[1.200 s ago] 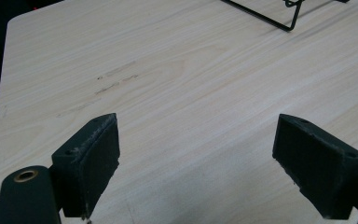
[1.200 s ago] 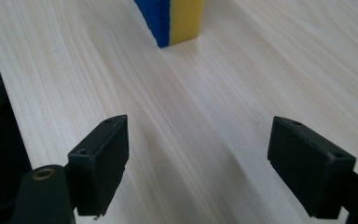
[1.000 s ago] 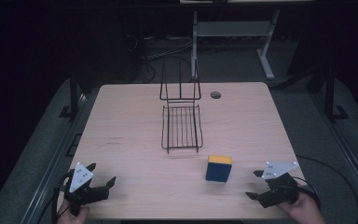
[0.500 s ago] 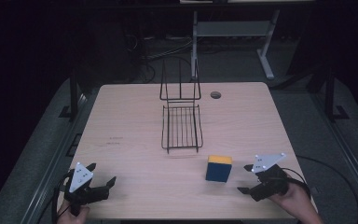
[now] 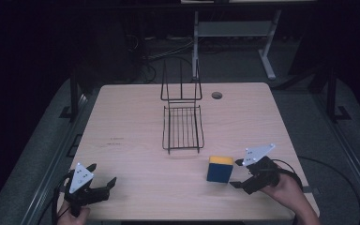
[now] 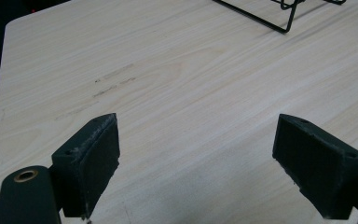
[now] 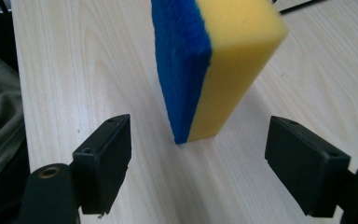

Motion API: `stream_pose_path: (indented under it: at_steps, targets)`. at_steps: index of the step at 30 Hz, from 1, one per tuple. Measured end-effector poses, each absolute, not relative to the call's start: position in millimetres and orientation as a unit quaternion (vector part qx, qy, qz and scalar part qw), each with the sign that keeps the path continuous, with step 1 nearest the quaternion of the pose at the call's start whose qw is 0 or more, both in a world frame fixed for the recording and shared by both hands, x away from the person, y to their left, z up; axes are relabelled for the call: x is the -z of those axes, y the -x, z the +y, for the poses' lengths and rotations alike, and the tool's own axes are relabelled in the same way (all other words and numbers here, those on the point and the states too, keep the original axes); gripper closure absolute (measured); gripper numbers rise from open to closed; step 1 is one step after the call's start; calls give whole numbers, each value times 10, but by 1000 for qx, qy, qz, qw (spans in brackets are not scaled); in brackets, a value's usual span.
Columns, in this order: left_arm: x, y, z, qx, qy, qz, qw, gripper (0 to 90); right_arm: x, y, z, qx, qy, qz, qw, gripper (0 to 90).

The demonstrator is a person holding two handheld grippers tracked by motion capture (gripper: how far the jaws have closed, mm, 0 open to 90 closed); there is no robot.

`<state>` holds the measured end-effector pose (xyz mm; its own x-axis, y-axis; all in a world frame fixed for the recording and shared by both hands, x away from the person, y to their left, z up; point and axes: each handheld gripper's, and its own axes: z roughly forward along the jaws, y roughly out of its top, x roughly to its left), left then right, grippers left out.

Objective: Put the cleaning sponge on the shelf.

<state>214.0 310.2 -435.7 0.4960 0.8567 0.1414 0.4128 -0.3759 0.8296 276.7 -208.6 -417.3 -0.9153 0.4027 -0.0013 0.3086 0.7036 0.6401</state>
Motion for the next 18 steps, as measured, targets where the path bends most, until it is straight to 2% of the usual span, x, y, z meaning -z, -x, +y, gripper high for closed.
stream_pose_path:
  at_steps: [10,18]
  targets:
    - [4359,-2148,3092,-290,-779,406,379,141,4178,-2878,-1957,-336,-190,921,55,233]
    - [4354,-2143,3103,-290,-777,409,381,141,4187,-2963,-1869,-342,-186,920,49,292]
